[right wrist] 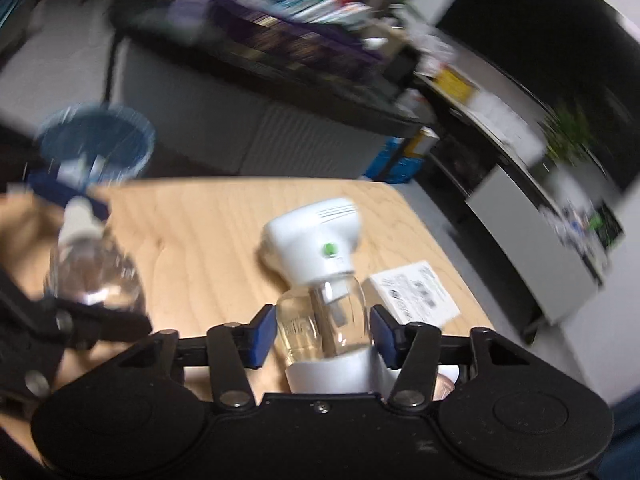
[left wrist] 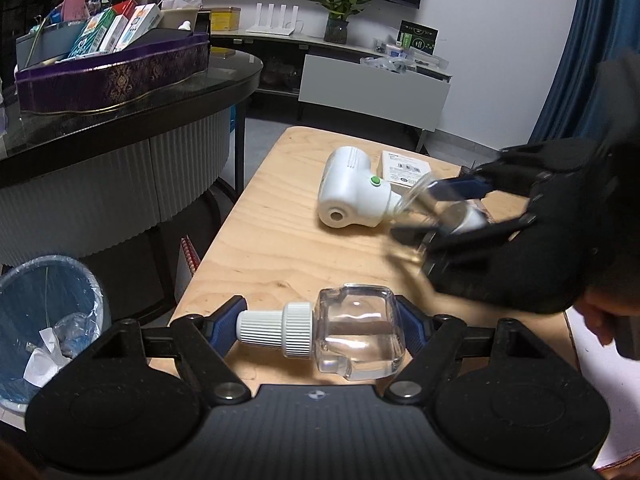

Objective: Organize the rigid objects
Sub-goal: 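Grasp the white plug-in diffuser with right tool while left tool holds the bottle, then carry the glass bottle and white diffuser toward the white box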

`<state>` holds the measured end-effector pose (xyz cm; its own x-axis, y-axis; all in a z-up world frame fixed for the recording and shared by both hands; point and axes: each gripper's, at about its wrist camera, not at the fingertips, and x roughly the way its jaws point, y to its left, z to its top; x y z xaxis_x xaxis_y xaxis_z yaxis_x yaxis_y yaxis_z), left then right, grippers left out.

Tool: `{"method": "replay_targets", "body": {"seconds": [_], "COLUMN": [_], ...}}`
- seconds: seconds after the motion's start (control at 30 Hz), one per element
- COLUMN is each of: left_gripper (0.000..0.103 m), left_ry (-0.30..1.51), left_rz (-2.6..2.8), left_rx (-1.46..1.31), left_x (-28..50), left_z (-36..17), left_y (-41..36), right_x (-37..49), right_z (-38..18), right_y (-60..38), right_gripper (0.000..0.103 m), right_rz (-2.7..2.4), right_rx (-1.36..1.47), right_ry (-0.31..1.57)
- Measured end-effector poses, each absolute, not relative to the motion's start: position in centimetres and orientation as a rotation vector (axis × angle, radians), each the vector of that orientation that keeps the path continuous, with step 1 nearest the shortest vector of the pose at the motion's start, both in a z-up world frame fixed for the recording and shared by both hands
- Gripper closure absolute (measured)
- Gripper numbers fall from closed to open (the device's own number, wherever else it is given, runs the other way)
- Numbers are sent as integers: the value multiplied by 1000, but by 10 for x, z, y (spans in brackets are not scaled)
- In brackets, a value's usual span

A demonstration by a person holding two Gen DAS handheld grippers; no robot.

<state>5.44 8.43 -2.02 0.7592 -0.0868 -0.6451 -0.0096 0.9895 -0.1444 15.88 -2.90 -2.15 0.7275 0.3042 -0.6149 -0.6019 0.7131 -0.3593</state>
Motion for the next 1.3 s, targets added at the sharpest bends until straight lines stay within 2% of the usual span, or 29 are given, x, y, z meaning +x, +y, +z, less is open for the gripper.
{"method": "replay_targets", "body": {"seconds": [0.13,0.17,0.2,0.3,0.63,0.83,1.3], "left_gripper": [24,24,24,24,24,24,24], "left_ry": [705,703,699,694,692,666,566], "left_rz": [-52,-53,-55,-57,-62,-78,-143], "left_rx": [-150,-151,-151,-151,-148,-132,-70], "left_x": [53,53,52,52,50,48,24], "left_z": [-20,-19,-18,-18,-17,-9,43], "left_y": [84,84,84,84,84,75,30], "right_x": [153,149,145,135,123,104,33], "right_z": [-2,1,5,9,1,23,52], "right_y": [-54,-61,-70,-94,-78,-92,-145], "right_gripper": [52,62,63,64,64,64,64], "right_rz": [504,484,472,469,406,346,148], "right_rx": [-392,-360,-313,-154,-217,-139,17], "right_ry": [584,579,573,580,545,494,487]}}
